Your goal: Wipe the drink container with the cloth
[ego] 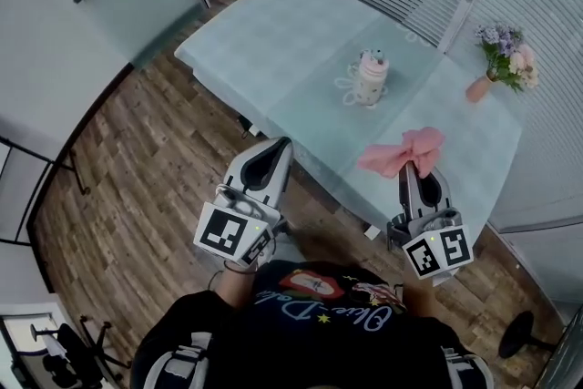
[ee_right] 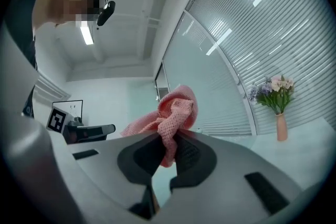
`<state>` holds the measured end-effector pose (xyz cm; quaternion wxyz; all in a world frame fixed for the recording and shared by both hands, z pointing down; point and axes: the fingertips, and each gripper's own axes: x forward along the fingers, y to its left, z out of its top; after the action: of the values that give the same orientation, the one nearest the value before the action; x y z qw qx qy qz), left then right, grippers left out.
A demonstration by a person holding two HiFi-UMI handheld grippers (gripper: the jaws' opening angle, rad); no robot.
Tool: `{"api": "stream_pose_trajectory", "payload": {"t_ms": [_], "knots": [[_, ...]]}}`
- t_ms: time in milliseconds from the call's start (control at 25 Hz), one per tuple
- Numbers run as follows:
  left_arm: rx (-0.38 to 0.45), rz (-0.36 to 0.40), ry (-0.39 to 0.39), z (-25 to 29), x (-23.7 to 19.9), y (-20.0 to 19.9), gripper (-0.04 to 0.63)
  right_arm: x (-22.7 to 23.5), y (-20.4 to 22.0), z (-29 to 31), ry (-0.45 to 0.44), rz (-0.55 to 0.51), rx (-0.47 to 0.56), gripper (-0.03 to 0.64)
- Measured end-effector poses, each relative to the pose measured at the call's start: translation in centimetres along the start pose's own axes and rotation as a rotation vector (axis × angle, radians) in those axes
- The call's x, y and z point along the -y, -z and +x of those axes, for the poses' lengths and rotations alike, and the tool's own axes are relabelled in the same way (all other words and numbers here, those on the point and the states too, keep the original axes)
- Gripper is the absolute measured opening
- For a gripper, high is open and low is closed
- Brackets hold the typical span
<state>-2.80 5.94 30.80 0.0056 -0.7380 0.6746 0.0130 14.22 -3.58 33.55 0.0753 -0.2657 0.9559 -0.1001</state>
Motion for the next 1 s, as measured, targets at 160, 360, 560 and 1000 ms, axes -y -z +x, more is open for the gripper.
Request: {"api": "stream_pose_trajectory", "payload": {"t_ms": [160, 360, 560, 1000], "knots": [[-0.009, -0.014, 0.052, 0.9, -3.7, 0.6, 0.005, -0.9, 1.1, 3.5, 0.073, 0.005, 0.003, 0.017], [-0.011, -0.020, 0.112, 1.5, -9.1, 0.5, 0.005, -2.9, 2.2, 8.1, 0.154, 0.024, 0.009, 0.017], [-0.007, -0.003, 0.175, 2.5, -13.0, 0.4, 0.005, -3.1, 3.3, 11.6, 0.268, 0.050, 0.044, 0.017], [-0.002, -0.051, 0.275, 4.7, -18.0, 1.4, 0.005, -0.3, 4.9, 16.3, 0.515, 0.165, 0.117, 0.017]]}}
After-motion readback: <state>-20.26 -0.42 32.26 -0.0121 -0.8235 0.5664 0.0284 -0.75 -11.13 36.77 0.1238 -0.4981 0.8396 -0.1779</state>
